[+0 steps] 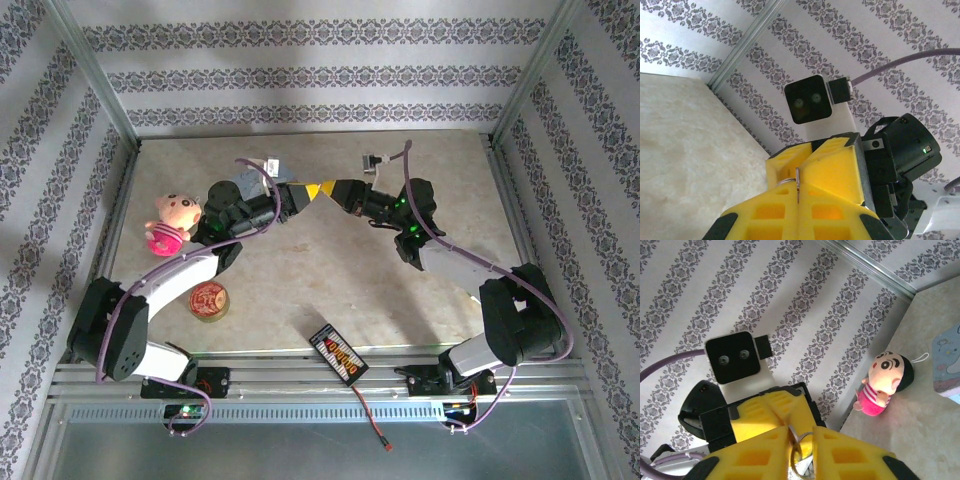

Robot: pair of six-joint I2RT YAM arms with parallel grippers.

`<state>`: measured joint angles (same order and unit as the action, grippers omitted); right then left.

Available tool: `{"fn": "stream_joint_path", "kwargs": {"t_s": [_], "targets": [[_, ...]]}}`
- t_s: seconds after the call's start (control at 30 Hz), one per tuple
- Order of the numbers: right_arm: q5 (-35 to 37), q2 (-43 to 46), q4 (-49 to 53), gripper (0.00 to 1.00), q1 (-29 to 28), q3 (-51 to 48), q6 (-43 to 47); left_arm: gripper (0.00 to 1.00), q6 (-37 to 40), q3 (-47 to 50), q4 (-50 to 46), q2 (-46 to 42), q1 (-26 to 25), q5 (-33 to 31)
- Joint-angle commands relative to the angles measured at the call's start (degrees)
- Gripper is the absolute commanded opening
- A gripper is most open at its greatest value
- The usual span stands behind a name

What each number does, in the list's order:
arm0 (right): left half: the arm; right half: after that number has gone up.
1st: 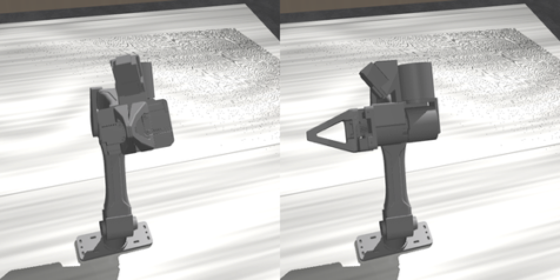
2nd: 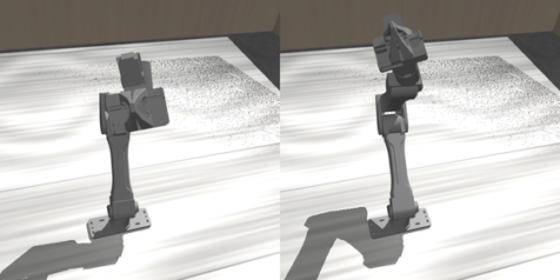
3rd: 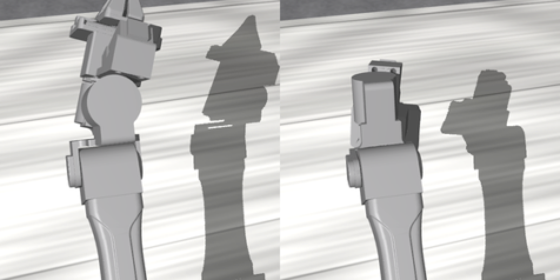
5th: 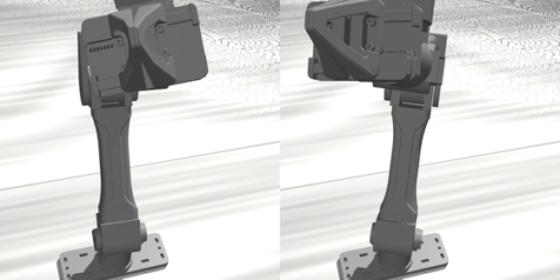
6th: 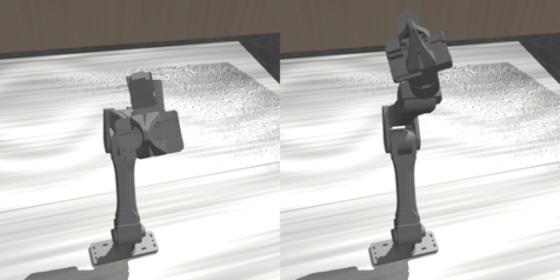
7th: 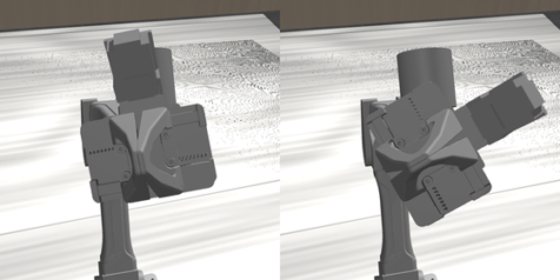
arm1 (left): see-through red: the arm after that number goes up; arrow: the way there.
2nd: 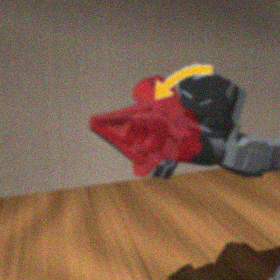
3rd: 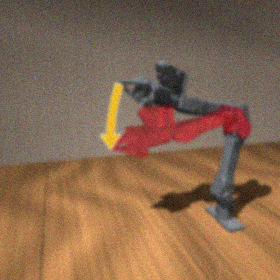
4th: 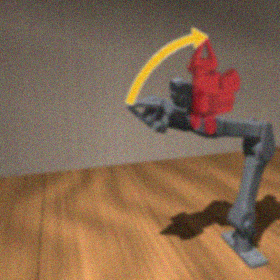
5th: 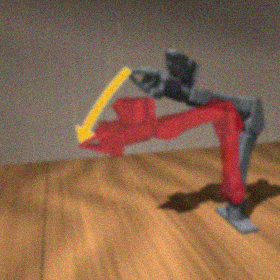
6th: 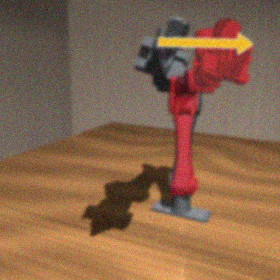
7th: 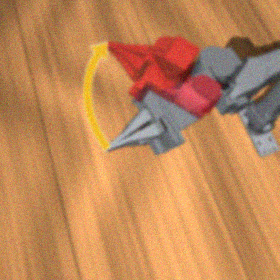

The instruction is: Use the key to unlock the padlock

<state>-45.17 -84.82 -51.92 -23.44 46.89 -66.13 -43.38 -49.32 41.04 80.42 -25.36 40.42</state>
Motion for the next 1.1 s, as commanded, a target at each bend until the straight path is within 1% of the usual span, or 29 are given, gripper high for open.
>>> {"fn": "stream_joint_path", "kwargs": {"t_s": [0.0, 0.1, 0.23, 0.3, 0.4, 0.5, 0.67, 0.83, 1.07], "targets": [[-0.3, 2.6, 3.5, 0.24, 2.0, -0.4, 4.3, 0.00, 7.9, -4.2, -10.1, -4.2, 0.6, 3.6], [-0.2, 5.2, 6.0, 0.28, 3.5, -1.9, 7.4, 0.00, 14.1, -7.2, -22.4, -5.8, 0.8, 6.8], [-2.7, 8.9, 11.8, 0.34, 3.9, -2.1, 14.4, 0.00, 22.6, -11.5, -37.7, -6.3, 0.9, 10.8], [-4.8, 10.8, 14.3, 0.38, 3.8, -2.0, 18.2, 0.00, 26.4, -13.1, -43.0, -6.4, 0.9, 12.8], [-7.7, 13.2, 19.3, 0.44, 3.6, -1.5, 23.3, 0.00, 31.0, -14.3, -47.2, -7.2, 0.9, 15.6], [-9.5, 15.1, 23.2, 0.45, 2.8, -1.0, 27.0, 0.00, 33.5, -14.9, -48.5, -8.2, 0.9, 17.2], [-11.4, 16.3, 28.9, 0.46, 0.4, 0.6, 31.5, 0.00, 33.6, -15.1, -47.0, -8.5, 0.9, 19.5], [-14.8, 15.2, 31.5, 0.45, -2.0, 2.6, 33.6, 0.00, 32.4, -14.8, -44.7, -8.1, 0.9, 21.5], [-15.3, 14.1, 31.7, 0.41, -2.4, 3.6, 33.9, 0.00, 31.7, -14.4, -44.0, -8.1, 0.9, 23.8]]}}
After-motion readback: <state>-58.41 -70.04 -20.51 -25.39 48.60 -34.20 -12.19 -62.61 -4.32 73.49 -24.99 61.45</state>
